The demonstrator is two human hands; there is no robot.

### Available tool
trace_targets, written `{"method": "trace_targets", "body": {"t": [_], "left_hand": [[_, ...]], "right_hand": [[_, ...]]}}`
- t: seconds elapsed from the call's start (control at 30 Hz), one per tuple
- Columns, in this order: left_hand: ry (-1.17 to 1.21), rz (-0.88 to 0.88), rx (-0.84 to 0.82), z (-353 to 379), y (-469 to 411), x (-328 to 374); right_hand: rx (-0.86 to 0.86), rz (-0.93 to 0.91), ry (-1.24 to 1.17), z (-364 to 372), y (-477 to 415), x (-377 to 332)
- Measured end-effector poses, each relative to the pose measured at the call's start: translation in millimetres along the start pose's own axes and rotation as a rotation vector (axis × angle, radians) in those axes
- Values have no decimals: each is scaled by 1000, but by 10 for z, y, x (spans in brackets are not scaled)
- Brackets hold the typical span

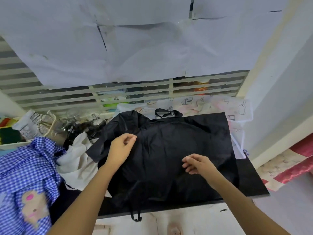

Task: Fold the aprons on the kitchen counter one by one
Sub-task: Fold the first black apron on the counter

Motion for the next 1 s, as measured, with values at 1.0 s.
{"method": "trace_targets", "body": {"t": [1.0], "left_hand": [[1105,-552,103,653,1664,-856]], "right_hand": [[131,218,-730,477,627,1015]]}}
Point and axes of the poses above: each hand's wrist, its own y-axis away from the middle knuckle, its own z-axis out of the palm, x = y × z, the point moved 3 cm from there along -y, towards the middle knuckle, and after that the axes turned 15 degrees about -x, right-handed, at the moved point
